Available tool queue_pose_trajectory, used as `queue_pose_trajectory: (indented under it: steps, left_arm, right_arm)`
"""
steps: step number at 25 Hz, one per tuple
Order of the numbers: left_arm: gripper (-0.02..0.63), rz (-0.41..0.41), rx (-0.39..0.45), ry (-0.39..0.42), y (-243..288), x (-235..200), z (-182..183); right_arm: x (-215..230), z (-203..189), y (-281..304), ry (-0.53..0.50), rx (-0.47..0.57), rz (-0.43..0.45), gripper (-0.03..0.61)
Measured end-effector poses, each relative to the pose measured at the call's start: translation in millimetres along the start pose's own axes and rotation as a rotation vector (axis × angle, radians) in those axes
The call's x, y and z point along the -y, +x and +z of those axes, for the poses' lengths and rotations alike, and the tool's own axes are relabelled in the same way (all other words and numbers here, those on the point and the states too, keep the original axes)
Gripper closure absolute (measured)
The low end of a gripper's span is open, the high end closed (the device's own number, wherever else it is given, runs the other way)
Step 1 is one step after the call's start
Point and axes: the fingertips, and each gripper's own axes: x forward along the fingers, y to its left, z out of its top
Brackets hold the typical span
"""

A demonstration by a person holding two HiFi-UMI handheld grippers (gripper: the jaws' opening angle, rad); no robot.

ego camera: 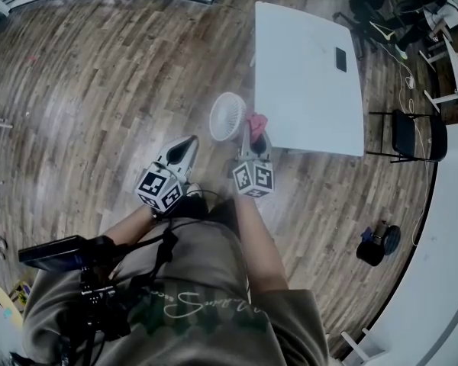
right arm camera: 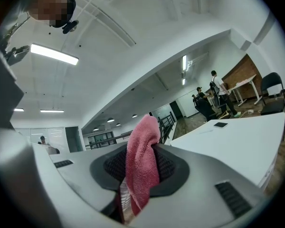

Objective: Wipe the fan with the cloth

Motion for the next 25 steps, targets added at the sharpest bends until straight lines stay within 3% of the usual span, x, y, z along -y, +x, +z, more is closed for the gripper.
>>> queue_pose_trajectory:
  steps: [25]
  left_arm:
    - [0.595, 0.004, -0.021, 0.020, -5, -5, -10]
  right_arm:
    - [3, -48, -26, 0.083, -0.020, -0.033, 0.469]
